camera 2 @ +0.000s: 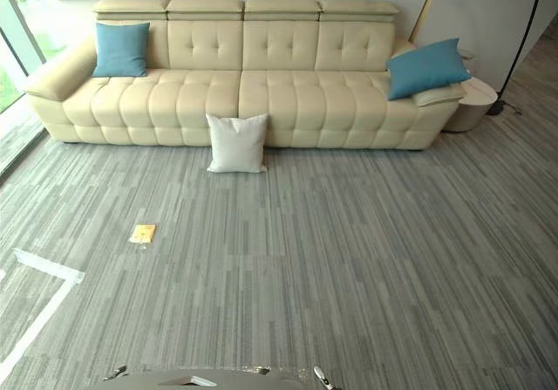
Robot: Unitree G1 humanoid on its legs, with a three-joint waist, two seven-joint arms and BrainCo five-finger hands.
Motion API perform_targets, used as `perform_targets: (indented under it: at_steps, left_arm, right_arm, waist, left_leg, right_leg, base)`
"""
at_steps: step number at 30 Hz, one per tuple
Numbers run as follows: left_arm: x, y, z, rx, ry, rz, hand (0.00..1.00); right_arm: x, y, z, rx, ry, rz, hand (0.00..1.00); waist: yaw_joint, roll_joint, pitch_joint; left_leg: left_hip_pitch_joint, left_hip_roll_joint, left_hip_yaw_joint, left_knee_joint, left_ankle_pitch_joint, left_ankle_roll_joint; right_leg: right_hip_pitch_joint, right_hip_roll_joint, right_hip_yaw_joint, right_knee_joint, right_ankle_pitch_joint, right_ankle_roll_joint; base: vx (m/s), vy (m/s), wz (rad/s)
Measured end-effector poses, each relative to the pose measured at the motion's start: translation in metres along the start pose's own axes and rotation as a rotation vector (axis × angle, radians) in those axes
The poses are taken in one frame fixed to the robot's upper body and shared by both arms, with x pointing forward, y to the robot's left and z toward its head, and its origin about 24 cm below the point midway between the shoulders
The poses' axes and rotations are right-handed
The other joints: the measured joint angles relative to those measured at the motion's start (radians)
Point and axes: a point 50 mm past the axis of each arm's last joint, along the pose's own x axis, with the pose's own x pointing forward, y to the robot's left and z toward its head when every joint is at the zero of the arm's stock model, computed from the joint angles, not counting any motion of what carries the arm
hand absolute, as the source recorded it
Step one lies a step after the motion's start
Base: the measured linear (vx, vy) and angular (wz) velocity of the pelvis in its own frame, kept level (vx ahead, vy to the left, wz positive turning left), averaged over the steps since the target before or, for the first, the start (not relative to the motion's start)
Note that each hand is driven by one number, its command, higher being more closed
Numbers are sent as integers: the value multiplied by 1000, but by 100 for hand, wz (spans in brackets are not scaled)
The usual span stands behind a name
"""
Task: Pick up cushions and gather them together orderly.
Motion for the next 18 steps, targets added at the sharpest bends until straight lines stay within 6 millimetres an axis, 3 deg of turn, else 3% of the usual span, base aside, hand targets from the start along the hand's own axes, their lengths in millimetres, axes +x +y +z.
perform_targets:
  at_steps: [7, 11, 18]
  left_arm:
    - [4, -9, 16, 1, -43, -20, 0]
    - [4, -9, 17, 2, -46, -21, 0]
    - [4, -10, 17, -3, -47, -23, 0]
  right_arm:
    - [5, 19, 27, -17, -67, 42, 0]
    - [6, 31, 31, -23, -75, 72, 0]
    - [6, 34, 31, -46, -77, 76, 0]
  waist:
    - [2, -4, 20]
    - [4, -7, 27]
    - [7, -12, 31]
  left_leg:
    - [15, 5, 10, -11, 0, 0]
    - [16, 6, 9, -11, 1, 0]
    - [20, 7, 3, -13, 2, 1]
  right_leg:
    - [5, 6, 6, 0, -1, 2]
    - [7, 7, 1, -6, -2, 2]
    - [13, 7, -7, -7, -3, 4]
  base:
    - [-13, -9, -5]
    - [-57, -13, 3]
    - [-33, -8, 2]
